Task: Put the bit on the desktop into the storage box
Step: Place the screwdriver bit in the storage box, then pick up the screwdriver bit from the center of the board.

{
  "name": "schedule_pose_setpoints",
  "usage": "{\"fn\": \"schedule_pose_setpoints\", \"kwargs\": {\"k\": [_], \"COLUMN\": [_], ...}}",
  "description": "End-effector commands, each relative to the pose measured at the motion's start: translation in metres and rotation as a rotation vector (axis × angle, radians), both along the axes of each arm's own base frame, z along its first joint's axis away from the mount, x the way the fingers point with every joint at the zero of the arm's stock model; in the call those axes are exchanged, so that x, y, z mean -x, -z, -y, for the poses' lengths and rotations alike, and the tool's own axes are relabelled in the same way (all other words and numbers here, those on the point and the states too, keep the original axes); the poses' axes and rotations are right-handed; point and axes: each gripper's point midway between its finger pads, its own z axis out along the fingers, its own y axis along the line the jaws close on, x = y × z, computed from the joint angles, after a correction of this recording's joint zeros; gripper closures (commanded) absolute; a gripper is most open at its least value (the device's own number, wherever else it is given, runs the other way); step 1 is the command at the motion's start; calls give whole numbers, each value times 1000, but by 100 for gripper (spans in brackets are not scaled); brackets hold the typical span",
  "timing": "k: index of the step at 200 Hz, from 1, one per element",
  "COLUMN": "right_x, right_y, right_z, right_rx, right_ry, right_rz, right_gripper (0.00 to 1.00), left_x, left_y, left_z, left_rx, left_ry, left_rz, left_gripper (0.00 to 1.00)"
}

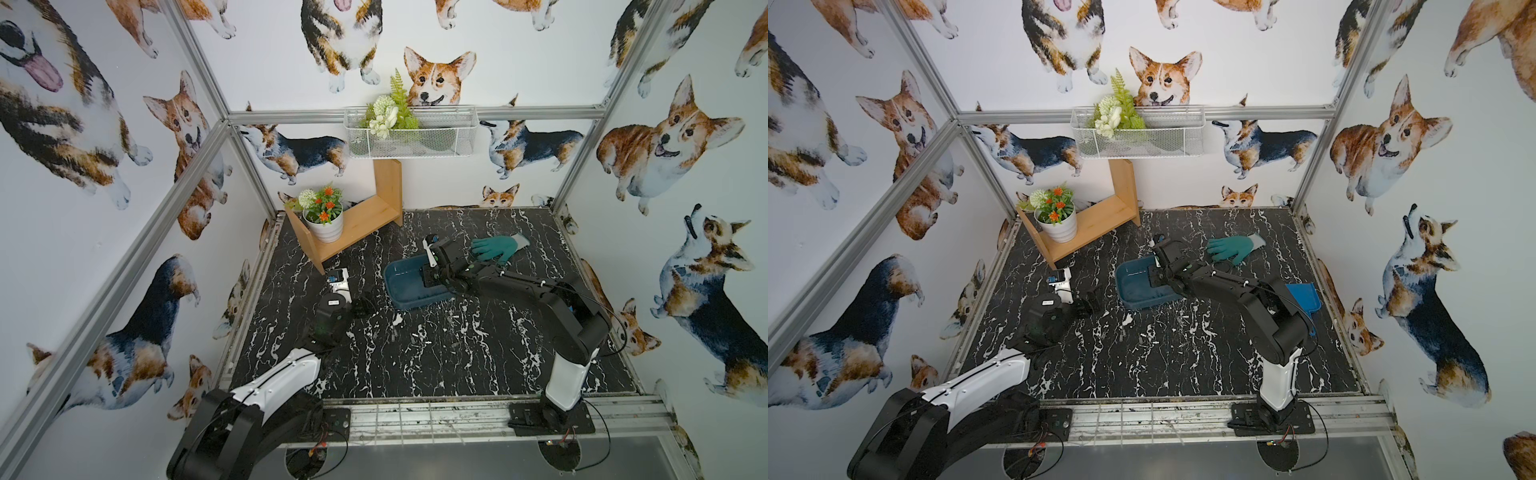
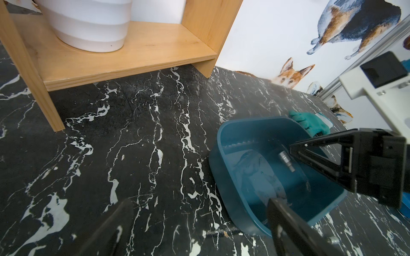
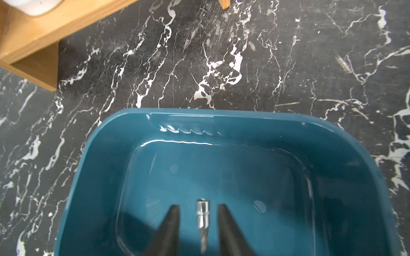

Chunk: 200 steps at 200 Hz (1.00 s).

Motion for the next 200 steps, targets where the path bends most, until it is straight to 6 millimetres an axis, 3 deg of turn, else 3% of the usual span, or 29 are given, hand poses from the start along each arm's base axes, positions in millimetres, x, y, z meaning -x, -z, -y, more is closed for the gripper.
{"fn": "schedule_pose_setpoints", "kwargs": {"k": [1,30,61,99,143,166,200], "right_x": [-3,11,40,75,102,113,118], "right_y": [-13,-27,-44,-65,-69,-71,-81], "right_z": [0,15,36,71,111,121,130], "right_rx": [-23,-16,-38,-62,-111,-183,-200], "right_ry": [7,15,-2,13,92,128,157], "right_rz": [40,74,138,281,466,509,546], "right_gripper": [49,44,41,38,19,0,0], "left_x": [1,4,10,32,63,78,94], "left_y": [-2,-3,-2,2,21,31,50], "left_z": [-5,-9,-13,-10,-1,3,12], "left_rx": [-15,-20,-26,-58,-96,-144,-200], "left_ry": [-21,-33,-51,-47,-36,-46,-39], "left_rz": [12,7,-50,-182,-311,-375,-470], "left_gripper": [0,0,0,0,0,0,0]}}
